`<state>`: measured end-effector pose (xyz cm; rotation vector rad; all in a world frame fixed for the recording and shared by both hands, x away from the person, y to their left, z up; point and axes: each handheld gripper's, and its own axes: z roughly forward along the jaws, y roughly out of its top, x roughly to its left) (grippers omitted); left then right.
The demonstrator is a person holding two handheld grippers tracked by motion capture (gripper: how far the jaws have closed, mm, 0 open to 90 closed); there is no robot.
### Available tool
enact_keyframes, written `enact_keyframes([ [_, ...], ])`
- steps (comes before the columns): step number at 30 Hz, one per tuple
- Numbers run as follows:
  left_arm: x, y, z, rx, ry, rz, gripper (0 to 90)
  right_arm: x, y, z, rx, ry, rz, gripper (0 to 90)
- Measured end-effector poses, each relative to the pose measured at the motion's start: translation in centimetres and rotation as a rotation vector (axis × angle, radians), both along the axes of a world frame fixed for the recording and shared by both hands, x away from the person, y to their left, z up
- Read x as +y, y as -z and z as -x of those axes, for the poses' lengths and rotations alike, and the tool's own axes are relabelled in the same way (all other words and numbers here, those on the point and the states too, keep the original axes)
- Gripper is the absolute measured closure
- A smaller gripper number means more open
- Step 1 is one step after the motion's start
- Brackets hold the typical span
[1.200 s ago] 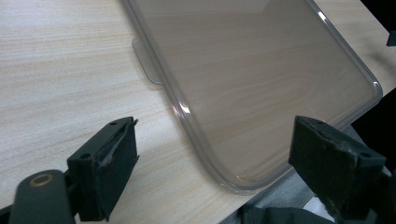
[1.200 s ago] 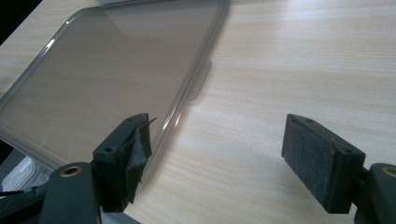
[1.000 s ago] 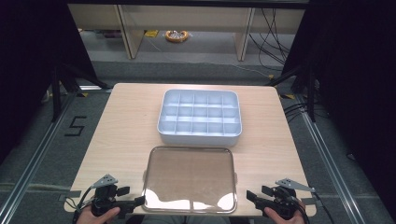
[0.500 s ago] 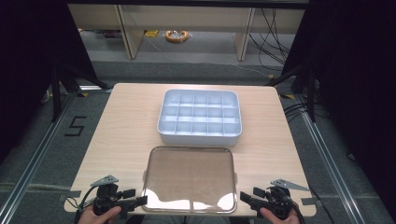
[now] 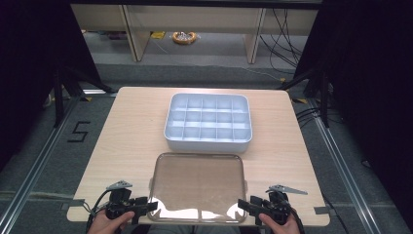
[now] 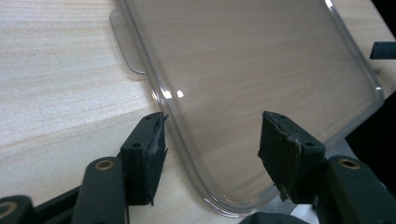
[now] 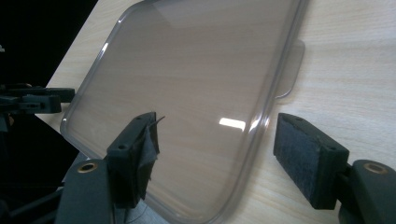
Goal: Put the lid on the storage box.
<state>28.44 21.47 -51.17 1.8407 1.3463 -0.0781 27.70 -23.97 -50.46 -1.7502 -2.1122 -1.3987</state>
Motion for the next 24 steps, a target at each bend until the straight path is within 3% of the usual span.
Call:
enact_keyframes([
  [3,-0.2,0.0,-0.2,-0.006,-0.005,-0.017,41.4,0.3,0.0,-0.1,0.027,0.009,-0.006,32.2],
  [5,-0.4,0.1,-0.2,-0.011,-0.012,-0.015,41.6,0.3,0.3,-0.4,0.006,-0.002,-0.002,32.1],
  [16,-0.8,0.1,-0.1,-0.047,-0.007,-0.062,47.9,0.8,1.1,-0.9,0.044,0.051,-0.032,30.1],
  [17,-0.7,0.1,-0.1,-0.051,-0.005,-0.067,48.8,0.8,0.9,-0.6,0.114,0.103,-0.105,32.1],
  [18,-0.5,0.0,-0.1,-0.053,0.021,-0.090,48.8,0.8,0.9,-0.6,0.114,0.103,-0.105,32.1],
  [19,-0.6,0.0,-0.1,-0.058,0.016,-0.089,49.2,0.4,1.3,-0.8,0.082,0.103,-0.115,34.2],
  [20,-0.6,0.0,0.0,-0.066,0.027,-0.105,49.7,0.4,1.1,-0.5,0.136,0.129,-0.154,36.8],
  [21,-0.7,0.2,-0.2,-0.106,0.021,-0.115,50.7,-0.1,1.4,-0.4,0.138,0.123,-0.194,43.1],
  [22,-0.7,0.0,0.1,-0.084,0.043,-0.128,50.6,-0.1,1.4,-0.2,0.167,0.140,-0.230,45.8],
  [24,-0.7,0.0,0.1,-0.088,0.041,-0.128,50.7,-0.3,1.7,-0.2,0.169,0.129,-0.226,50.0],
])
